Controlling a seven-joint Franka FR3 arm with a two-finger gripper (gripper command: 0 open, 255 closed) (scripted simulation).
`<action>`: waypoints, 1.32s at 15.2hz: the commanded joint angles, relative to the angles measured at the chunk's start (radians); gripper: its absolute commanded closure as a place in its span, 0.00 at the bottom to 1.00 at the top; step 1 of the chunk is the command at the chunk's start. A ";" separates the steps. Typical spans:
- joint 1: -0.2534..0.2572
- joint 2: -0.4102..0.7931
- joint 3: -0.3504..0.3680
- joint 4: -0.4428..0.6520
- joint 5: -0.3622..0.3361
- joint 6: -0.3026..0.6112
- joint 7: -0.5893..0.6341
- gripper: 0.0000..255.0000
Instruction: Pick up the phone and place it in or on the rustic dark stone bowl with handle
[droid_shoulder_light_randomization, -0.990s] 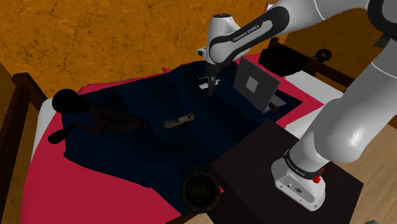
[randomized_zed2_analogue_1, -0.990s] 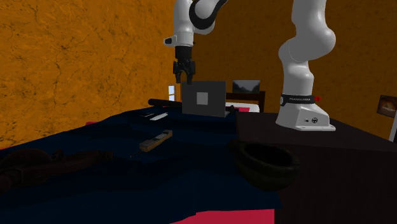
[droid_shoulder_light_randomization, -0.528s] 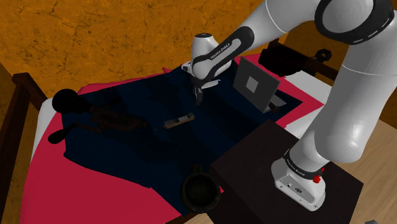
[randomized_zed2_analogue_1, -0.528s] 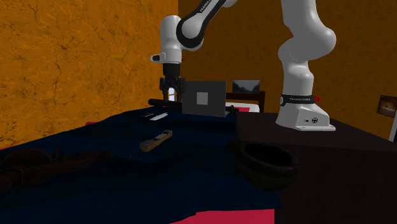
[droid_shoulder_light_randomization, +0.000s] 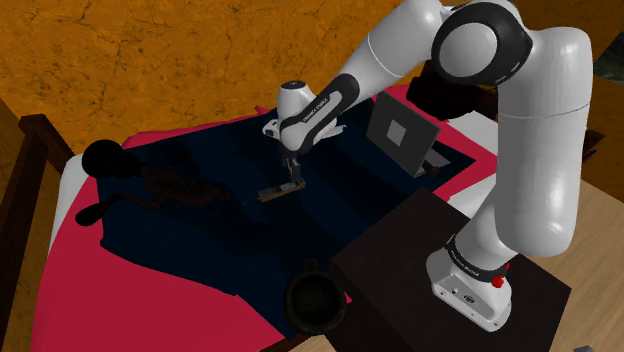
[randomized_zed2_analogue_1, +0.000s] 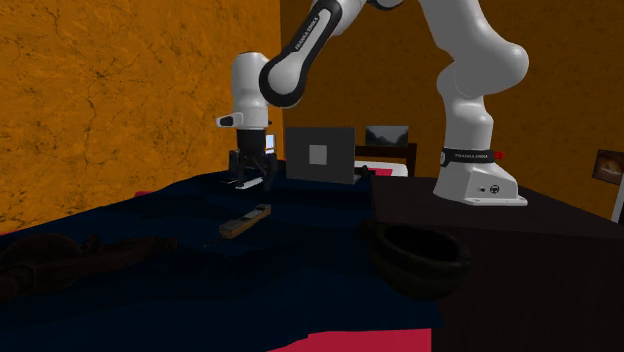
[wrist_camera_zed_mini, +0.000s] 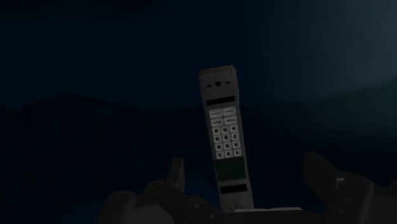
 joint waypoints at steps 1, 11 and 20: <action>0.007 0.067 0.016 0.053 -0.009 0.013 -0.029 0.00; 0.026 0.243 0.033 0.165 -0.031 0.074 -0.068 0.00; 0.027 0.263 0.032 0.174 -0.032 0.085 -0.067 0.00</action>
